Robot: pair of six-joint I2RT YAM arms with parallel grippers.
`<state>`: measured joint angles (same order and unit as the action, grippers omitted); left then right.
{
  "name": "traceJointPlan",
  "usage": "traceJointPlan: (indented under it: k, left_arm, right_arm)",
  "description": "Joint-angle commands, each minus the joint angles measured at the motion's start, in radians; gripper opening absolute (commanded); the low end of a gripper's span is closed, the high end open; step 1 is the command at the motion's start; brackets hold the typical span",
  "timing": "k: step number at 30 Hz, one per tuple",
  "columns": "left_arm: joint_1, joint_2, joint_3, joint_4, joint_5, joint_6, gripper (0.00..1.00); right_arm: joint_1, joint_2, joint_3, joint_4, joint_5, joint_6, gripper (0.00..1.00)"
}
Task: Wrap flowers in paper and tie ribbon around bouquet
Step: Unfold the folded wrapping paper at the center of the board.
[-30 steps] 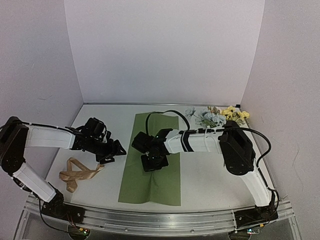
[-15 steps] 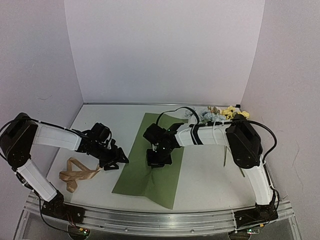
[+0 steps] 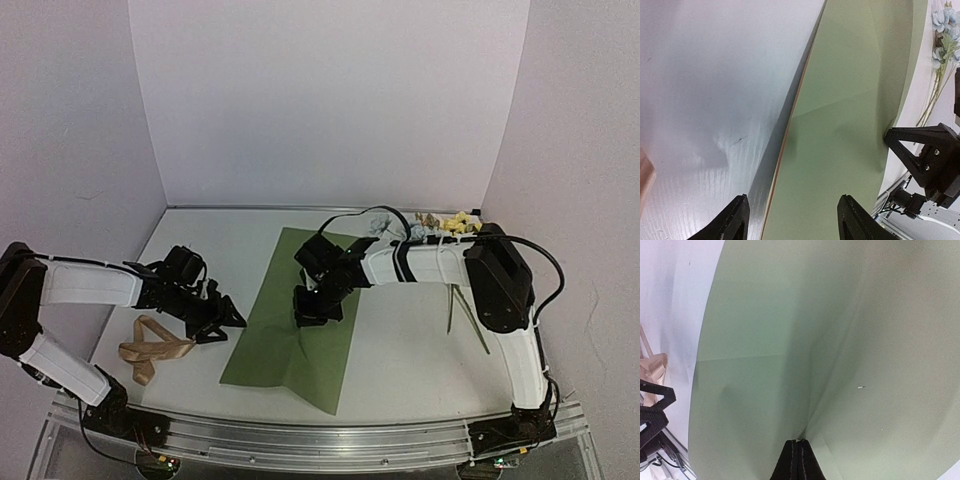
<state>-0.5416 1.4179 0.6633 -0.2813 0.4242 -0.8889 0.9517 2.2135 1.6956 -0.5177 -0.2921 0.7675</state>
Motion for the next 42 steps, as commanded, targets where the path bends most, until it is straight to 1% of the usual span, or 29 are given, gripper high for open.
traceJointPlan:
  k: [1,3,5,10,15,18,22,27,31,35,42]
  left_arm:
    - [0.056,-0.097,-0.054,-0.029,0.024,-0.039,0.59]
    - [0.076,-0.11,-0.083,-0.013,0.045,-0.045,0.56]
    - [0.08,-0.104,-0.108,0.008,0.071,-0.051,0.5]
    - [0.08,-0.09,-0.161,0.088,0.128,-0.099,0.42]
    - [0.087,-0.08,-0.201,0.145,0.16,-0.143,0.36]
    - [0.094,-0.075,-0.22,0.211,0.198,-0.176,0.33]
    - [0.094,-0.064,-0.221,0.254,0.224,-0.194,0.29]
    - [0.094,-0.059,-0.21,0.253,0.238,-0.198,0.28]
    - [0.098,-0.074,-0.195,0.199,0.202,-0.184,0.29]
    - [0.136,-0.106,-0.201,0.184,0.188,-0.18,0.32]
    - [0.164,-0.098,-0.198,0.192,0.202,-0.173,0.33]
  right_arm:
    - [-0.01,-0.048,-0.036,0.07,-0.062,0.026,0.0]
    - [-0.015,-0.048,-0.05,0.093,-0.085,0.038,0.0]
    - [-0.017,-0.05,-0.061,0.115,-0.102,0.047,0.0]
    - [-0.032,-0.06,-0.091,0.165,-0.141,0.076,0.0]
    - [-0.056,-0.065,-0.125,0.221,-0.19,0.111,0.0]
    - [-0.06,-0.062,-0.122,0.223,-0.201,0.113,0.0]
    - [-0.063,-0.059,-0.116,0.225,-0.209,0.116,0.0]
    - [-0.067,-0.055,-0.114,0.226,-0.211,0.118,0.0]
    - [-0.07,-0.058,-0.12,0.229,-0.213,0.119,0.0]
    - [-0.072,-0.061,-0.123,0.233,-0.221,0.118,0.0]
    - [-0.076,-0.06,-0.12,0.237,-0.233,0.116,0.0]
